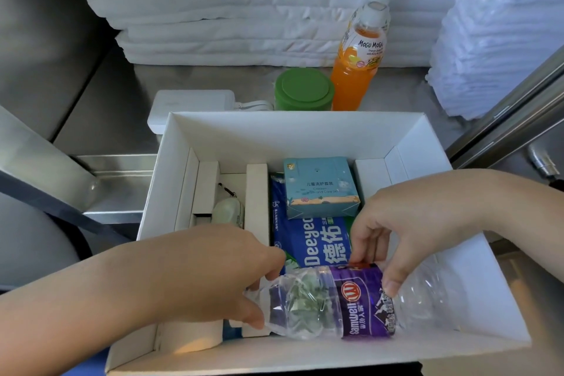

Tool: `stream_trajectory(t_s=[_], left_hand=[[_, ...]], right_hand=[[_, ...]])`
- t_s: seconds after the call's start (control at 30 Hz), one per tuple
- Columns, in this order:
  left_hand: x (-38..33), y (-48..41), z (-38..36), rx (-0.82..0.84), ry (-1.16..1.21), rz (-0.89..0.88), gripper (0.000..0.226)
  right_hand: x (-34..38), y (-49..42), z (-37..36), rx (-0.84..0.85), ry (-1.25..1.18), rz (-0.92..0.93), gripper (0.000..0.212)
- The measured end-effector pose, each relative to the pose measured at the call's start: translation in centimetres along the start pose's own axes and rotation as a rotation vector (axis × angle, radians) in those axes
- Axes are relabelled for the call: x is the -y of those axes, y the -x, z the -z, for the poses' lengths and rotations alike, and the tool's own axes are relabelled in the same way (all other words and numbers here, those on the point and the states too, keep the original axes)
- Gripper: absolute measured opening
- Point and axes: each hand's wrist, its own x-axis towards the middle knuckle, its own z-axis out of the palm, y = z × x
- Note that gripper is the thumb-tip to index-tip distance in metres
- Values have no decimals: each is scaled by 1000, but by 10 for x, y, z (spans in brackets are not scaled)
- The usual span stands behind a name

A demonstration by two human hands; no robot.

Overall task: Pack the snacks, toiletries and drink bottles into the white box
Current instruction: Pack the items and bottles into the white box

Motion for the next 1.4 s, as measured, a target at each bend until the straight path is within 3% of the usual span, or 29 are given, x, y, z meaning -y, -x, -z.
stream_trajectory(t_s=[0.5, 0.7, 1.03, 1.4], left_hand=[[-5, -7, 0, 87, -25, 12, 39], [-4, 2, 6, -53, -78, -45, 45], [18, 15, 24, -141, 120, 3, 39], [3, 3, 12, -12, 92, -61, 37]], right_hand=[[5, -5, -3, 19, 40, -16, 44], [6, -2, 0, 21, 35, -16, 38], [1, 10, -1, -67, 55, 16, 35], [-2, 6, -3, -71, 59, 58, 33]])
